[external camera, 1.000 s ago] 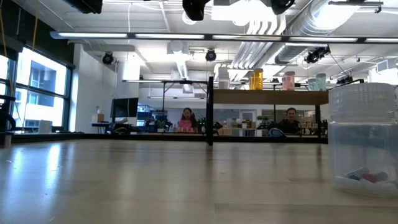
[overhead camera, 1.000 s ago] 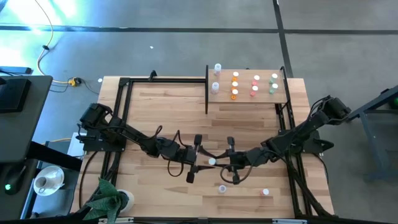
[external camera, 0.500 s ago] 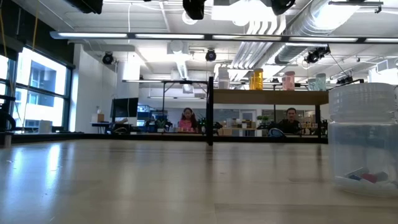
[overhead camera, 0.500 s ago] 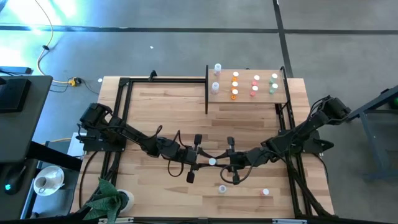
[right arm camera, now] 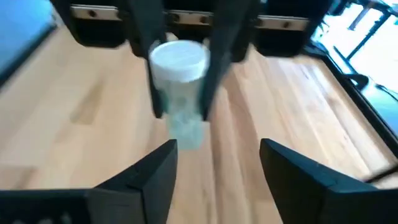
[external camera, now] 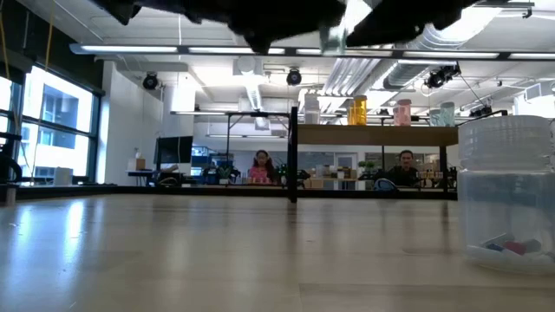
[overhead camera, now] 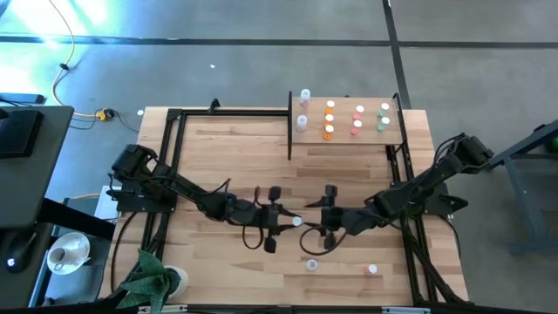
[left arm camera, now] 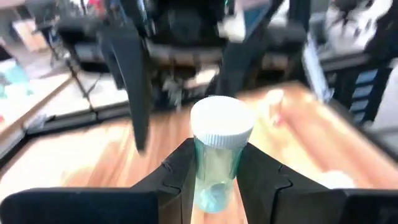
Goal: Pick and place medicine bottles onto shelf by color
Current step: Put the blue pill bottle on the shelf aligned with the other blue pill bottle
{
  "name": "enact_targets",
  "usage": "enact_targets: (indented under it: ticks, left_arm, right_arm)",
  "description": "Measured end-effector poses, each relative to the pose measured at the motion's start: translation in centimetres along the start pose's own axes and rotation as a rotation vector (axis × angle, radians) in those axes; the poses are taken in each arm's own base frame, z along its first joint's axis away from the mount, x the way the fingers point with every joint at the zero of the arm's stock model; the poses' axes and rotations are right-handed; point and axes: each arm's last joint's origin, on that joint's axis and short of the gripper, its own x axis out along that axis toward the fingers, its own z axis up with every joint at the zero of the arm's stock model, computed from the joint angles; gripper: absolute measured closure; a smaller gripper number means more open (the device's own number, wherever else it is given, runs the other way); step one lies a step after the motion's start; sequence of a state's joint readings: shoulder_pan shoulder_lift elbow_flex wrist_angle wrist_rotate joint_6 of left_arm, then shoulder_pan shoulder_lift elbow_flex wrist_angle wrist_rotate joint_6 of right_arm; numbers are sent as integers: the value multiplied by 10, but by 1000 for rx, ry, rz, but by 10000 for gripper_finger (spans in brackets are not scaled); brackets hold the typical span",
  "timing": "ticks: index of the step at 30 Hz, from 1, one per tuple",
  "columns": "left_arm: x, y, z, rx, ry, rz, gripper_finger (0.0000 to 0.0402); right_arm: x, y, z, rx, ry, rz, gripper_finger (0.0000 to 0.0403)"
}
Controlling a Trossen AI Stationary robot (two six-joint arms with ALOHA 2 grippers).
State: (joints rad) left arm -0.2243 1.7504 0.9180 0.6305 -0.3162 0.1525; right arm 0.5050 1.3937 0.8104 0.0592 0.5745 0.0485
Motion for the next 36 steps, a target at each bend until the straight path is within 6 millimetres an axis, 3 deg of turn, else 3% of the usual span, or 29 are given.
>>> enact_targets:
  ticks: [4, 10, 22, 36]
  left_arm:
    - [3, 7, -8, -1, 115, 21, 315]
    - [10, 18, -3, -50, 363, 39, 315]
    - [11, 2, 12, -43, 261, -64, 316]
    - [11, 3, 12, -46, 262, -55, 316]
  right_arm:
    - [-7, -6, -3, 12, 46, -54, 180]
    - [-11, -11, 2, 22, 16, -106, 183]
    - [-11, -6, 12, 62, -72, 40, 183]
    - [4, 4, 12, 24, -128, 88, 183]
